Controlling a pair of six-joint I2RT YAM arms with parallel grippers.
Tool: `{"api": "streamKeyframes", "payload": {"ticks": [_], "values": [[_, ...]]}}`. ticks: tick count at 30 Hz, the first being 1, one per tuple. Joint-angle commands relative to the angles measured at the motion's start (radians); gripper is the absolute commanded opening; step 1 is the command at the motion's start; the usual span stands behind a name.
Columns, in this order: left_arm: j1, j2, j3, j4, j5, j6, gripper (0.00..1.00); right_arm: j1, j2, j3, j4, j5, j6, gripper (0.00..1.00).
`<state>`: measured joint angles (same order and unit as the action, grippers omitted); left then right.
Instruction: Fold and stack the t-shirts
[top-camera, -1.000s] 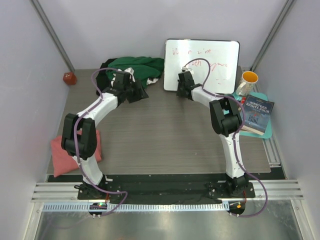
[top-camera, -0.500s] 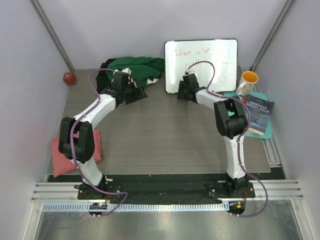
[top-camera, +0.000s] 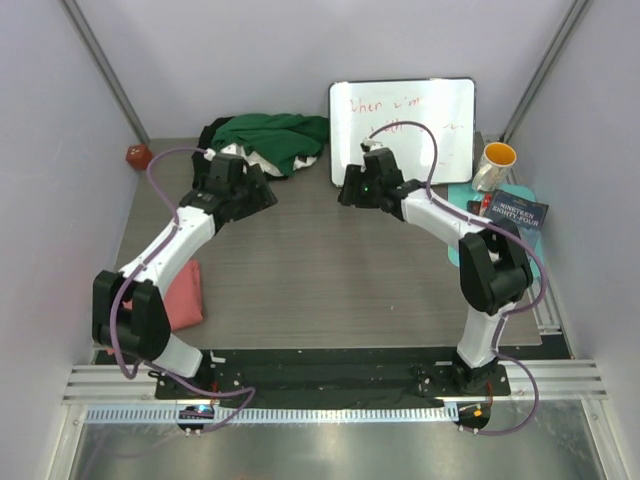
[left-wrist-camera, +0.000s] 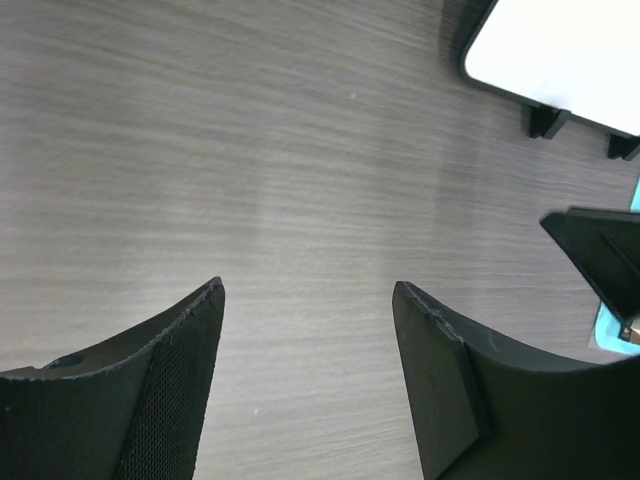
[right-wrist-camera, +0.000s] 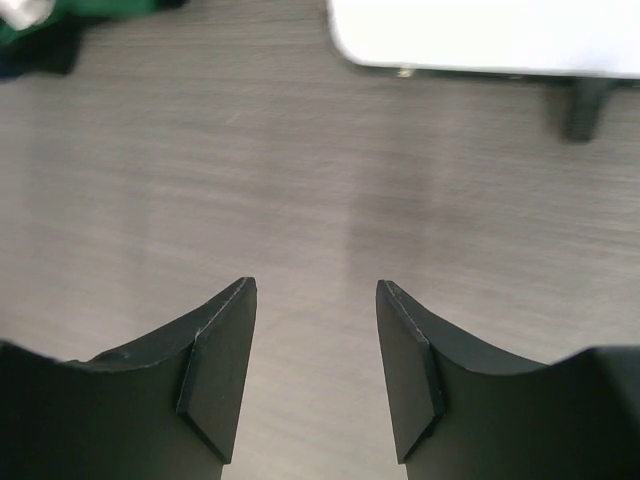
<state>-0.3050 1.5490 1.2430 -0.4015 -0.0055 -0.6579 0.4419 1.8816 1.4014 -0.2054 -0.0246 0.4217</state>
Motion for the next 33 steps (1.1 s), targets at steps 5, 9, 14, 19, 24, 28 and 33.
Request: {"api": "streamKeyframes", "payload": {"ticks": [5,9,14,19,24,28,33], "values": [[0.004,-0.233,-0.141,-0.059,-0.126,-0.019,0.70,0.124,-0.252,-0.251,0.009,0.006,0.038,0.58],[0.004,-0.360,-0.247,-0.039,-0.123,-0.039,0.70,0.164,-0.318,-0.370,0.037,0.075,0.058,0.59],[0.004,-0.426,-0.297,-0.023,-0.088,-0.045,0.70,0.167,-0.230,-0.319,-0.011,0.160,0.035,0.58],[0.004,-0.467,-0.315,-0.054,-0.088,-0.039,0.70,0.195,-0.153,-0.300,-0.006,0.153,0.038,0.57],[0.004,-0.452,-0.327,-0.092,-0.117,-0.043,0.70,0.224,-0.099,-0.303,-0.019,0.157,0.066,0.57],[0.006,-0.428,-0.333,-0.094,-0.099,-0.051,0.70,0.251,-0.062,-0.295,-0.037,0.167,0.091,0.57],[0.006,-0.432,-0.344,-0.085,-0.106,-0.048,0.70,0.276,-0.036,-0.274,-0.043,0.167,0.075,0.57]]}}
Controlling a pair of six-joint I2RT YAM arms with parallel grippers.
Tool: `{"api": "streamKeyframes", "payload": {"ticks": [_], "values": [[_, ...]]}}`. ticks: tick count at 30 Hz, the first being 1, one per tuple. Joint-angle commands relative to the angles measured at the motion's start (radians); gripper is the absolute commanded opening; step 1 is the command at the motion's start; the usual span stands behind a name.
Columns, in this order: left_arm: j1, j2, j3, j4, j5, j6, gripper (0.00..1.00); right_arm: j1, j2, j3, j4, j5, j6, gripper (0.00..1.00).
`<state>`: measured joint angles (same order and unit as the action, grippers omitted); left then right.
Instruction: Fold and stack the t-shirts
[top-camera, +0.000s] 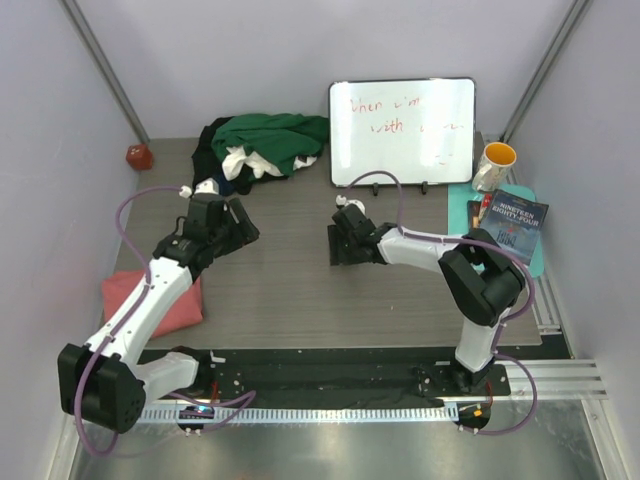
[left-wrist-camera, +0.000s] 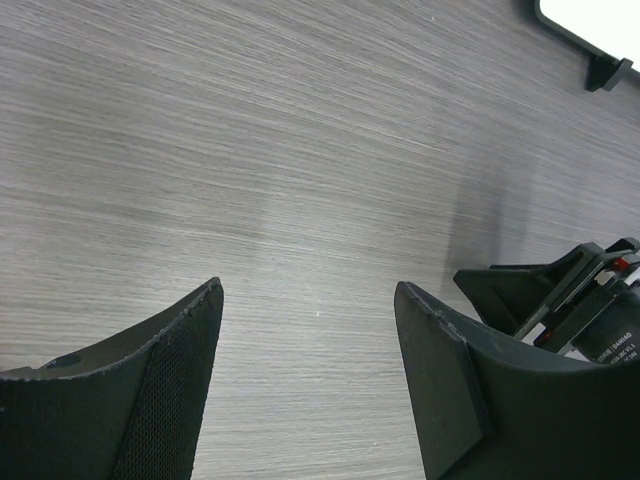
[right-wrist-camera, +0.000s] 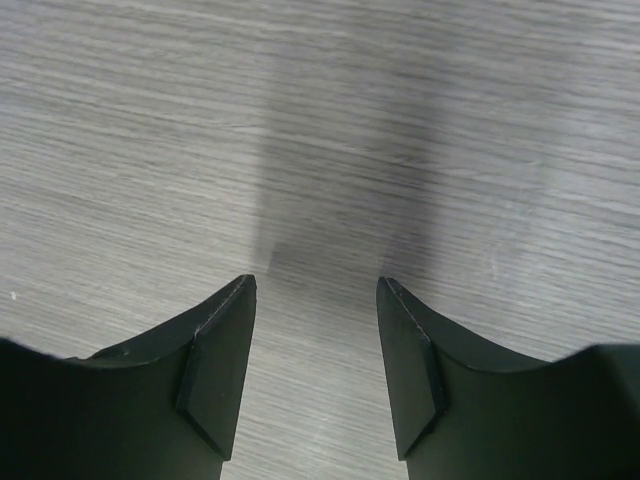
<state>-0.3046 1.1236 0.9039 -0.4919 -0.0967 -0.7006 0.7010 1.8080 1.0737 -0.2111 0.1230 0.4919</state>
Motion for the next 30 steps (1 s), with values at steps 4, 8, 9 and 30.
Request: {"api": "streamKeyframes", "payload": {"ticks": [4,8,9,30], "values": [[0.004,-0.005,-0.005,0.006,-0.038,0.000,0.70,0.028,0.016,0.127,-0.016,0.053,-0.056,0.59],[0.005,0.007,0.006,0.003,-0.046,0.001,0.70,0.028,0.118,0.464,-0.156,0.066,-0.157,0.65],[0.004,0.010,0.006,-0.002,-0.046,0.001,0.70,0.028,0.151,0.530,-0.180,0.066,-0.189,0.68],[0.004,-0.062,-0.074,-0.022,-0.003,-0.014,0.69,0.005,0.706,1.267,-0.022,0.085,-0.392,0.78]]}}
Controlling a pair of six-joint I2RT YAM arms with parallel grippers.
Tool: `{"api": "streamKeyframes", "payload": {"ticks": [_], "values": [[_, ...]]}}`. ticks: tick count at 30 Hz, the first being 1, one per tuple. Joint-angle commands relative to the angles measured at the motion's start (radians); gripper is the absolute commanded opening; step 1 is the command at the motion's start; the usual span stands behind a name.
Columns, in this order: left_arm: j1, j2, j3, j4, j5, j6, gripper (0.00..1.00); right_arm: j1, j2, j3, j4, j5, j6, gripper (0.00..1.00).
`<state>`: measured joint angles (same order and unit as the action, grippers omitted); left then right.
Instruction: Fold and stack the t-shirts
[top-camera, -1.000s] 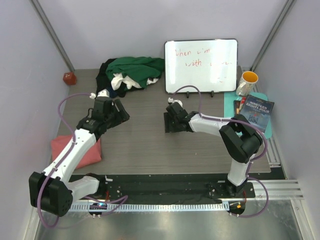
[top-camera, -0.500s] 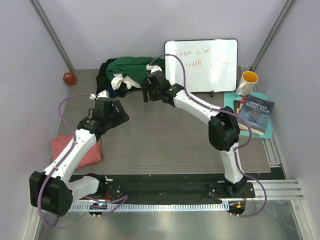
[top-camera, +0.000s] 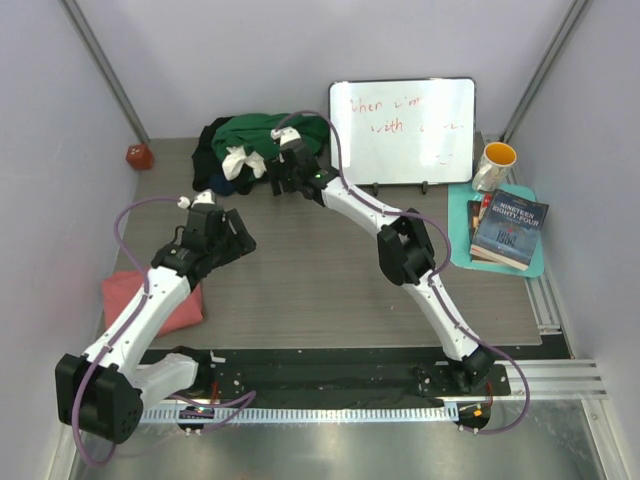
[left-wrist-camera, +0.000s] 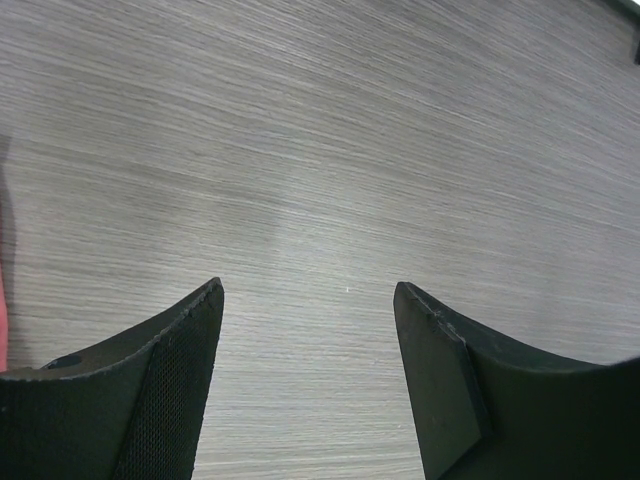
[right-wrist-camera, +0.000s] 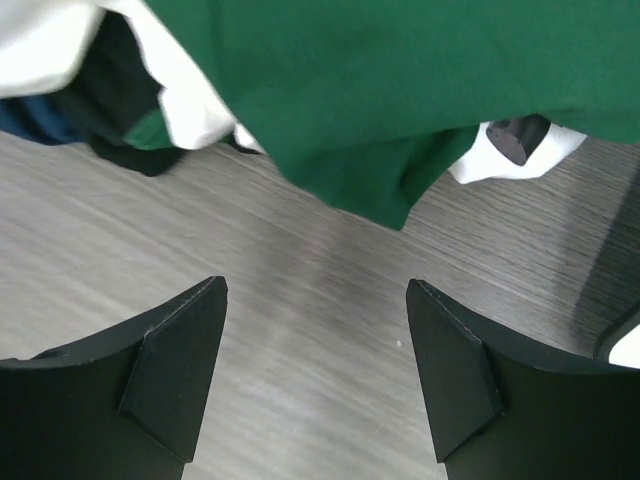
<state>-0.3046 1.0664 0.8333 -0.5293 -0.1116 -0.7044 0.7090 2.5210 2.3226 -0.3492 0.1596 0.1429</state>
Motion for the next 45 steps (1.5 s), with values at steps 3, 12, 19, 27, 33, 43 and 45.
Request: {"api": "streamKeyframes", "payload": {"ticks": [3,12,19,27,33,43,45], "values": [[0.004,0.004,-0.020,0.037,0.027,-0.017,0.69,-0.003,-0.008,0.009,0.133,0.061,-0.052,0.78],[0.004,0.052,-0.003,0.046,0.053,-0.009,0.69,-0.005,0.018,0.015,0.217,0.092,-0.074,0.82],[0.004,0.061,-0.017,0.057,0.067,-0.014,0.69,-0.016,0.079,0.090,0.282,0.095,-0.054,0.78],[0.002,0.067,-0.014,0.057,0.078,-0.009,0.68,-0.049,0.163,0.150,0.320,0.086,-0.034,0.76],[0.004,0.073,-0.016,0.057,0.084,-0.007,0.68,-0.054,0.173,0.090,0.401,0.133,-0.026,0.09],[0.002,0.105,-0.034,0.094,0.108,-0.023,0.68,-0.042,-0.111,-0.369,0.582,0.092,0.012,0.01],[0.001,0.109,-0.033,0.094,0.109,-0.023,0.68,-0.026,-0.189,-0.460,0.607,0.086,0.006,0.01]]}}
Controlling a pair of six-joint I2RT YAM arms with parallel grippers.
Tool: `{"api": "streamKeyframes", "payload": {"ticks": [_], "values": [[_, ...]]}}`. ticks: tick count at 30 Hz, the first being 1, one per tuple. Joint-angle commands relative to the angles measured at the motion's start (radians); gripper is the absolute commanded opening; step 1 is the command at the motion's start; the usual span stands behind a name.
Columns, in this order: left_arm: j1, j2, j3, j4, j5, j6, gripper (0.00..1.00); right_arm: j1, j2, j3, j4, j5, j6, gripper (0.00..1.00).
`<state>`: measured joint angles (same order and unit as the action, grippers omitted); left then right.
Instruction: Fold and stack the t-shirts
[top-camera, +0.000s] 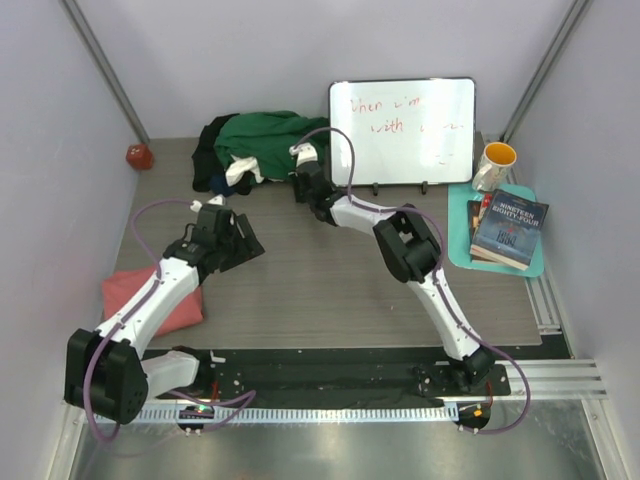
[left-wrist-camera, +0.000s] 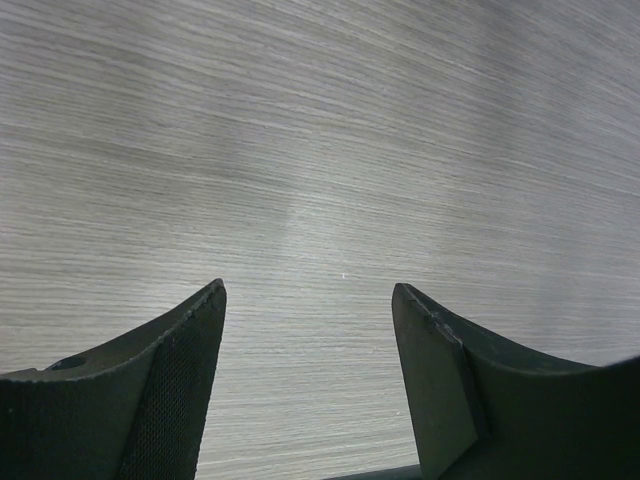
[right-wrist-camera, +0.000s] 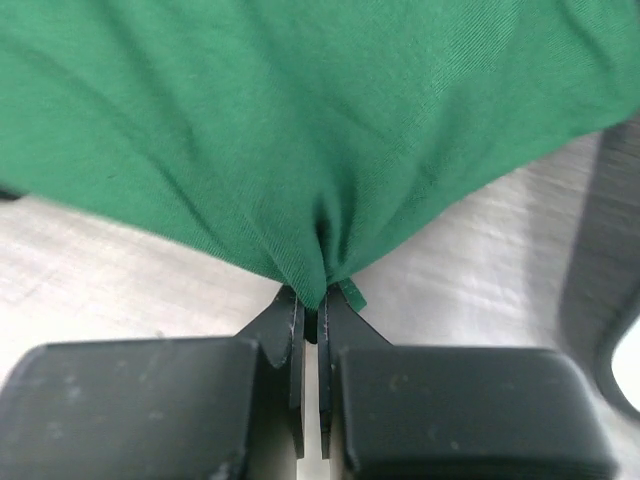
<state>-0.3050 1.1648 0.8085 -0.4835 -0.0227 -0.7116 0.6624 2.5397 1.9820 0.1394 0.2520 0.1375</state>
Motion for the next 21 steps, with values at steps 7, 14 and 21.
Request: {"api": "streamKeyframes", "payload": {"ticks": [7,14,21], "values": [[0.001,-0.007,-0.003,0.048,0.007,-0.017,0.68,0.083,-0.326,-0.140,0.042,-0.054,-0.042,0.01],[0.000,-0.040,-0.014,0.028,-0.038,-0.028,0.68,0.146,-0.292,0.122,-0.133,-0.120,-0.093,0.01],[0.001,-0.065,0.017,-0.064,-0.160,-0.046,0.68,0.206,-0.321,0.232,-0.219,-0.163,-0.131,0.01]]}}
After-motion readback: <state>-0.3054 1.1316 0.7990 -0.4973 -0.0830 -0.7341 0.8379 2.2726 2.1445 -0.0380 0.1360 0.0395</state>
